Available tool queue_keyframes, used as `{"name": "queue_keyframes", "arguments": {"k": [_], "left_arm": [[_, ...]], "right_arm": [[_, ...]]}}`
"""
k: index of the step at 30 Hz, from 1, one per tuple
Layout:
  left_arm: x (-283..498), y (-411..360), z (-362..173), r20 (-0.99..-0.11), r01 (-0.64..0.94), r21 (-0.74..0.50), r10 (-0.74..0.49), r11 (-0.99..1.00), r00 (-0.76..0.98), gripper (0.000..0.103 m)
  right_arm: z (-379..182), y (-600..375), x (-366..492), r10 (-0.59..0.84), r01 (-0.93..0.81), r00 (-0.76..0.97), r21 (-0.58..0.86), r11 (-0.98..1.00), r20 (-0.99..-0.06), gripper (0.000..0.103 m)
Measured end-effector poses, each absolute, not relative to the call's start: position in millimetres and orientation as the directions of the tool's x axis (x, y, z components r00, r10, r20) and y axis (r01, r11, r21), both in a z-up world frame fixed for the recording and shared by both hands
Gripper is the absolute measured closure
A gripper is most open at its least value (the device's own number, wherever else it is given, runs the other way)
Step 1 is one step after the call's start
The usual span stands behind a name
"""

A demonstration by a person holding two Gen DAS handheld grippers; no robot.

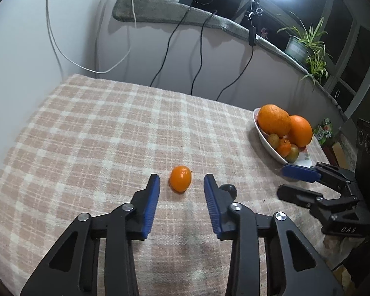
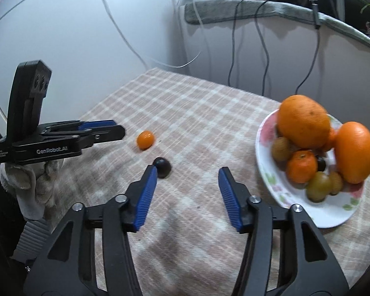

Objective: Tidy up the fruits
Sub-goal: 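Move both open grippers back to the small tangerine and remaining dark plum, then grasp the small tangerine with the left gripper while the right gripper grasps the dark plum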

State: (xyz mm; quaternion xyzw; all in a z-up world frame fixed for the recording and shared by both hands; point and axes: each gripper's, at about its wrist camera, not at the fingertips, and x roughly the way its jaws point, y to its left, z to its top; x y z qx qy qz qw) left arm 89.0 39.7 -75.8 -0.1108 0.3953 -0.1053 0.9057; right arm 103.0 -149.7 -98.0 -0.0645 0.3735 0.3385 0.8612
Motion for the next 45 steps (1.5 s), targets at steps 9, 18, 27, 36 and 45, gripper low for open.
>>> {"name": "queue_keyframes", "arguments": {"k": [9, 18, 27, 36, 45], "left_arm": [[99.8, 32.2, -87.3, -0.720, 0.111, -0.260, -0.269, 0.959, 0.640, 0.074], [109.1, 29.2, -95.4, -0.738, 0.116, -0.239, -0.258, 0.964, 0.624, 0.076], [114.4, 28.7, -101.7, -0.748, 0.115, -0.240, -0.259, 0.964, 0.611, 0.082], [114.8, 26.5, -101.0, -0.742, 0.118, -0.230, -0.253, 0.966, 0.621, 0.084], [106.7, 21.4, -90.7, -0.719, 0.140, -0.232, -0.267, 0.963, 0.641, 0.084]], "right_arm": [[-111.9, -121.5, 106.4, 0.557, -0.666, 0.423, 0.172, 0.726, -0.715, 0.065], [-122.9, -108.5, 115.5, 0.552, -0.663, 0.395, 0.188, 0.724, -0.734, 0.072], [-131.1, -100.3, 120.8, 0.541, -0.668, 0.377, 0.184, 0.721, -0.751, 0.076], [-133.8, -95.6, 122.4, 0.546, -0.676, 0.369, 0.186, 0.713, -0.752, 0.081], [-124.1, -106.3, 118.3, 0.567, -0.661, 0.395, 0.205, 0.722, -0.722, 0.082]]}}
